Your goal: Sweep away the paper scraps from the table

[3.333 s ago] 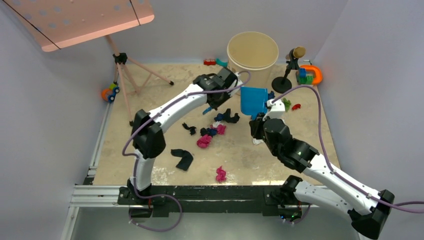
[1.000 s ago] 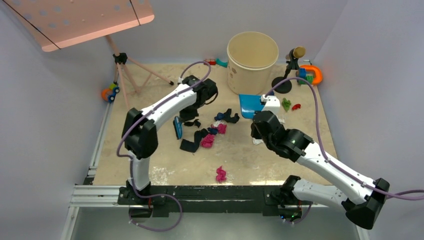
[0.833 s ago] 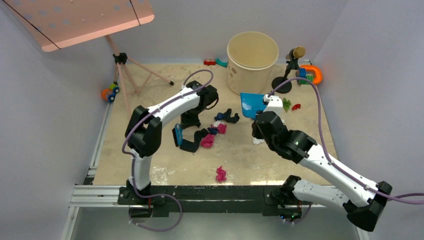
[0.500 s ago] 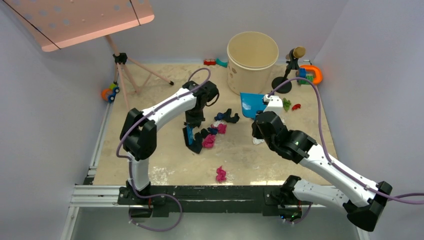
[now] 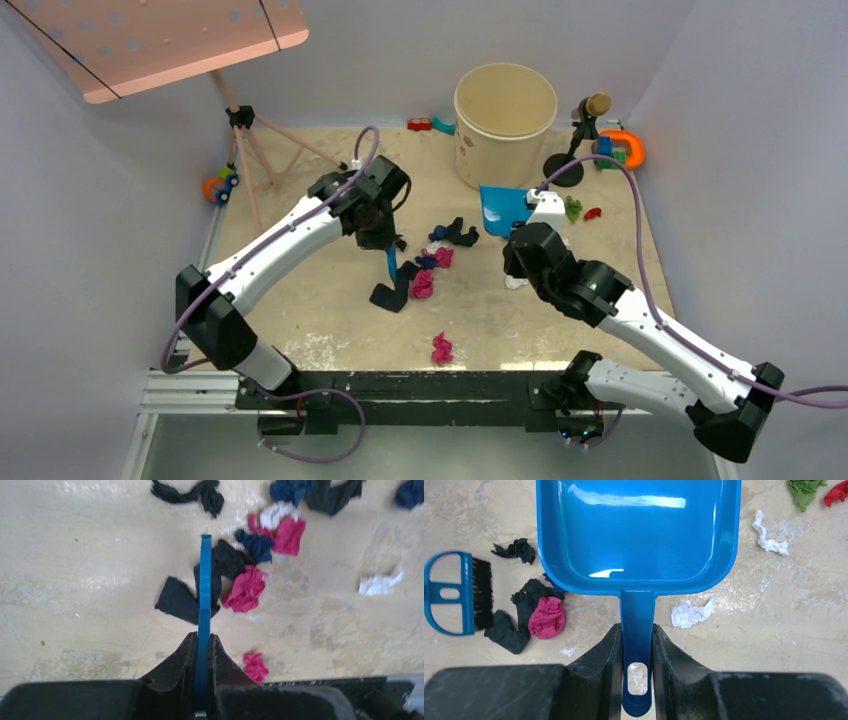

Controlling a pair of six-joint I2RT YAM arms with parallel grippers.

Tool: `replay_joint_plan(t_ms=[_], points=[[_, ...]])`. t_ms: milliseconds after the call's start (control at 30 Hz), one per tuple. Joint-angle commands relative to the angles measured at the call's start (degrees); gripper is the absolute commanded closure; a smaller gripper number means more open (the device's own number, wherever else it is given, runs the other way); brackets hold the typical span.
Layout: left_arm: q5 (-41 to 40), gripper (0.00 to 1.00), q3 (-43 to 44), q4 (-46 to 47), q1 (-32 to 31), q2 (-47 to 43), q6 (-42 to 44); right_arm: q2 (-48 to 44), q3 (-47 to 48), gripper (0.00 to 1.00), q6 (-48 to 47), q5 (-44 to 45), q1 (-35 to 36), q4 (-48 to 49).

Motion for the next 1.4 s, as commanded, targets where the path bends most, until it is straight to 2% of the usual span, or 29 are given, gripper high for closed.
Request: replay_joint_plan(t_ms=[0, 100, 200, 300, 433, 467, 700, 933, 1200, 1267, 1367], points=[[12.28, 1.00, -6.90, 4.98, -0.97, -6.64, 14.00, 0.46, 1.37, 1.00, 0.13, -0.58, -0.20, 2.13], [23.13, 1.00, -14.24, 12.06, -1.04, -15.02, 23.00, 0.35, 1.36, 1.00, 0.04, -0.79, -0.16, 2.23], [38.75, 1.00, -18.52, 17.13, -1.08, -20.73, 30.68, -0.01, 1.21, 1.00, 0.03, -0.96, -0.16, 2.39], [51.07, 1.00, -18.62, 16.78, -1.16, -20.95, 34.16, -0.19, 1.40, 1.00, -0.02, -0.95, -0.16, 2.34], [62.93, 1.00, -19.68, 17.55, -2.33, -16.50, 37.47, -0.24, 1.86, 1.00, 0.05, -0.89, -0.16, 1.89], [63.70, 1.00, -19.57, 17.26, -2.88, -15.28, 38.48, -0.38, 1.96, 1.00, 0.06, -0.82, -0.16, 1.72], [59.37, 1.00, -16.98, 17.45, -8.96, -10.08, 42.44, -1.84, 1.81, 1.00, 0.33, -0.26, -0.20, 0.69], [48.59, 1.00, -15.87, 17.45, -13.87, -2.83, 45.30, -2.42, 1.73, 1.00, 0.53, 0.16, -0.15, 0.26], [33.06, 1.00, -15.51, 21.05, -14.89, 3.52, 45.50, -2.30, 1.80, 1.00, 0.16, 0.51, -0.16, 0.72], [26.97, 1.00, -15.10, 21.55, -14.92, 4.15, 45.10, -2.31, 1.89, 1.00, 0.09, 0.68, -0.16, 0.73], [13.03, 1.00, -12.37, 18.77, -14.85, 4.56, 42.93, -2.37, 2.22, 1.00, 0.30, 1.49, -0.16, 0.23]])
